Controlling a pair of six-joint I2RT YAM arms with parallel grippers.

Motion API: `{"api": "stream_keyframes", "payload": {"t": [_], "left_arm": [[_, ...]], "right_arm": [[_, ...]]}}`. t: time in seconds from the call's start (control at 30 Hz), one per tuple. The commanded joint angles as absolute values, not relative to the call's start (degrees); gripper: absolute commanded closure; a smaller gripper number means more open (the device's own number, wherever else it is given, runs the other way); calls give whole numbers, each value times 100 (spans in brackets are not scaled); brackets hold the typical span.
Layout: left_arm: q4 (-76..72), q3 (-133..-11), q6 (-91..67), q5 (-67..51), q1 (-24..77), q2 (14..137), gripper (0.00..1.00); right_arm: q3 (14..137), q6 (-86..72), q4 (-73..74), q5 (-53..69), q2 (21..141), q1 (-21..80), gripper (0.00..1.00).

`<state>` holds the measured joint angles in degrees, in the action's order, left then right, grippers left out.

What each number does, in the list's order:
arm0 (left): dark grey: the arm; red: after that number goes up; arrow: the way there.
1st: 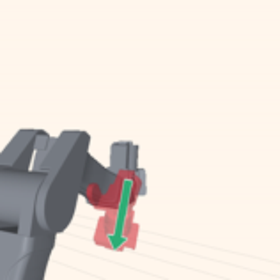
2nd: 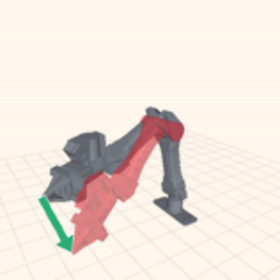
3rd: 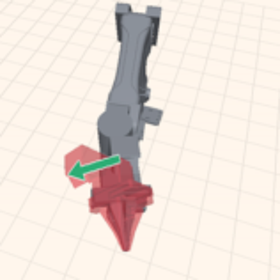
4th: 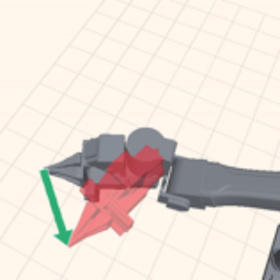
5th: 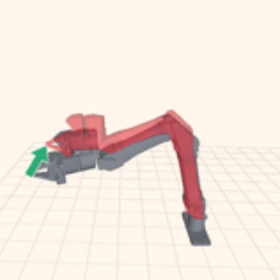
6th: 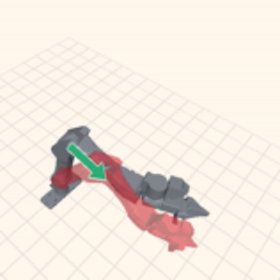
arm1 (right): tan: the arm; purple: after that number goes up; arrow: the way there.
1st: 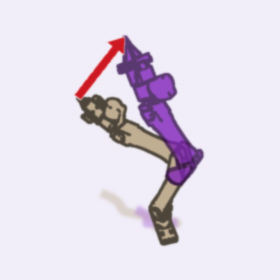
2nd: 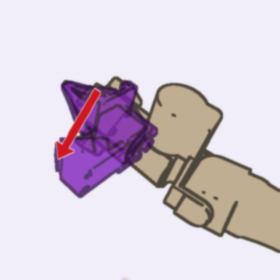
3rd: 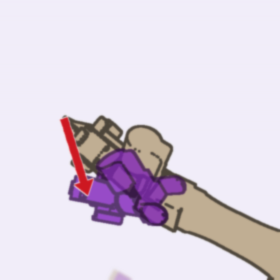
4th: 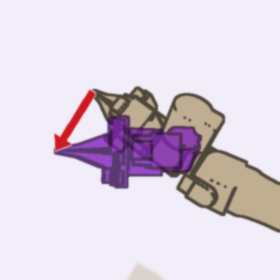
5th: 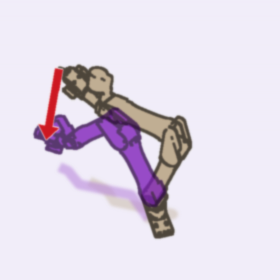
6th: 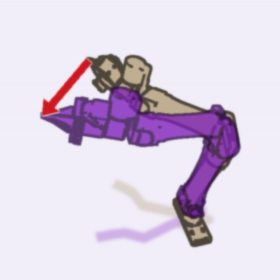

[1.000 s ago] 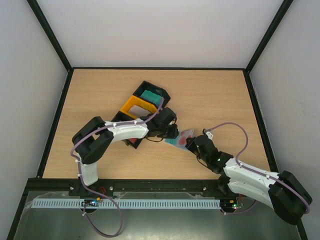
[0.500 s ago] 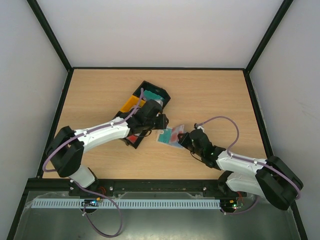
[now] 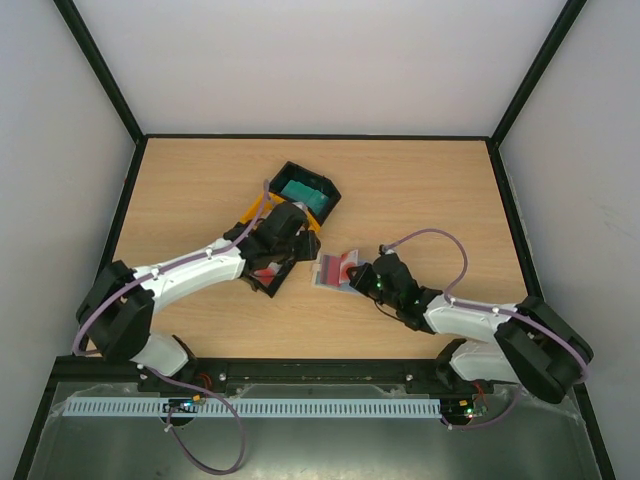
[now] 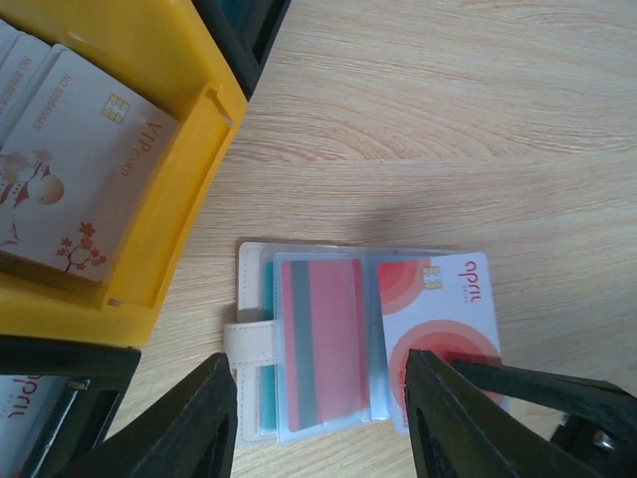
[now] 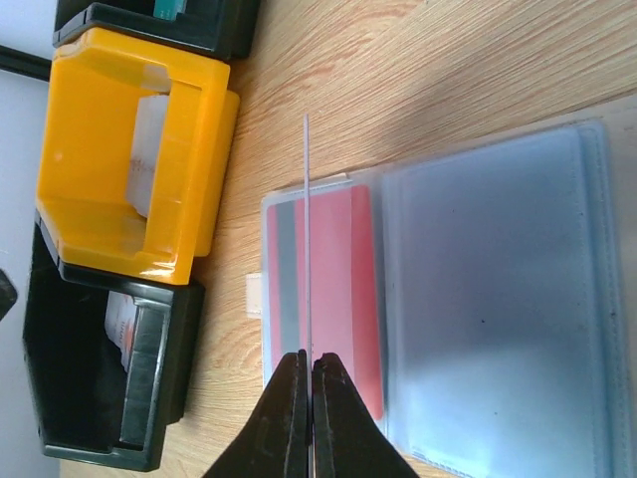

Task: Put the credit cards into the card holder
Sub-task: Turn over the card slot in the card holder, then insert the credit card into the card holder.

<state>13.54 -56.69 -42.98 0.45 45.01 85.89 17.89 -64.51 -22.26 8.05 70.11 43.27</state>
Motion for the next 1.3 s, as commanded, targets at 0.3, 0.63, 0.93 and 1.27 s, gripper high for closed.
{"api": "stream_keyframes", "payload": {"t": [0.3,0.63,0.93,1.27], "left_arm": [[1158,-5160,-3987,-22,4813,8109,36],[1258,-5247,-4144,680,5523,8940,22],[1247,-5409,-4499,951,5555,9529,31],[1003,-5537,-4518,744,5409,9984,49]], "right_arm": [[1950,-6181,-529,-180,5539,4358,98],[1657,-6509,945,-699,4221,4358,98],[1533,-6406,815,-664,4324,4359,98],[1358,-5943,-590,196,4838,4357,98]]}}
